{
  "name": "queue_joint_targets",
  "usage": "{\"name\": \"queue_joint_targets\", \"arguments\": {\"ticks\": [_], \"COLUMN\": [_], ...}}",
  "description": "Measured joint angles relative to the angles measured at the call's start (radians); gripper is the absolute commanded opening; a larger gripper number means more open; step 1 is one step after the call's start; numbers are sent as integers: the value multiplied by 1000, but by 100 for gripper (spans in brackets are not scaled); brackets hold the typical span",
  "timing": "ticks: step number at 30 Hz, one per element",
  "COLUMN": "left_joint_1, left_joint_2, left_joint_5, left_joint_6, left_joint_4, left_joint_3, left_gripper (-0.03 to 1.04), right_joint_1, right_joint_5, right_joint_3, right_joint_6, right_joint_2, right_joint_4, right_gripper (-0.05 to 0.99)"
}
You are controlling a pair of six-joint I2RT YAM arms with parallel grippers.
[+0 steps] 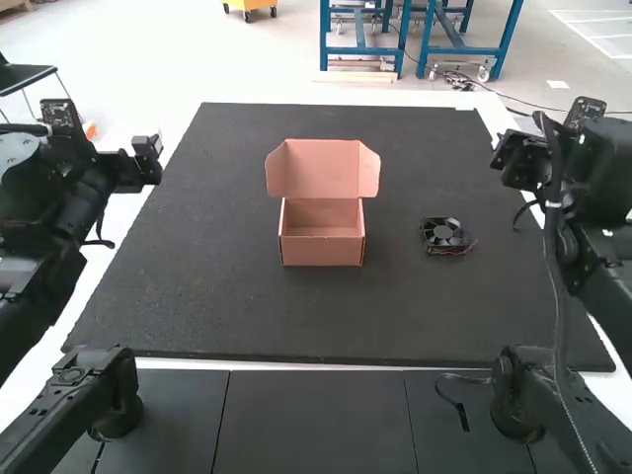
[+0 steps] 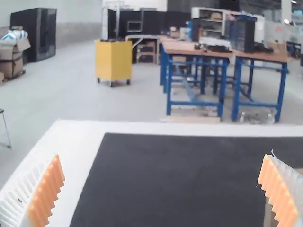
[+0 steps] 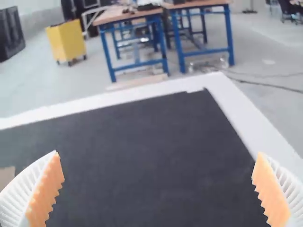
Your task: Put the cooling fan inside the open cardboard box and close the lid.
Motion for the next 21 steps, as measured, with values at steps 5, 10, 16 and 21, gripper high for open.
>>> {"name": "queue_joint_targets", "arguments": {"ticks": [5, 10, 16, 21], "left_joint_1": [0, -1, 0, -8], "left_joint_2": [163, 335, 529, 573], "left_joint_5": [-49, -37, 134, 224], "left_joint_6": [-19, -18, -19, -19], "left_joint_4": [-88, -192, -340, -361], "left_joint_3": [157, 289, 393, 397], "left_gripper": [97, 97, 97, 97], "right_joint_1": [0, 0, 0, 0], "right_joint_5": [2, -6, -8, -7], "right_joint_3": [172, 300, 394, 486], "right_joint_6": [1, -6, -9, -13], "right_joint_2": [164, 272, 441, 616], "right_joint_4": [-160, -258, -425, -572], "right_gripper": [91, 91, 91, 91]}}
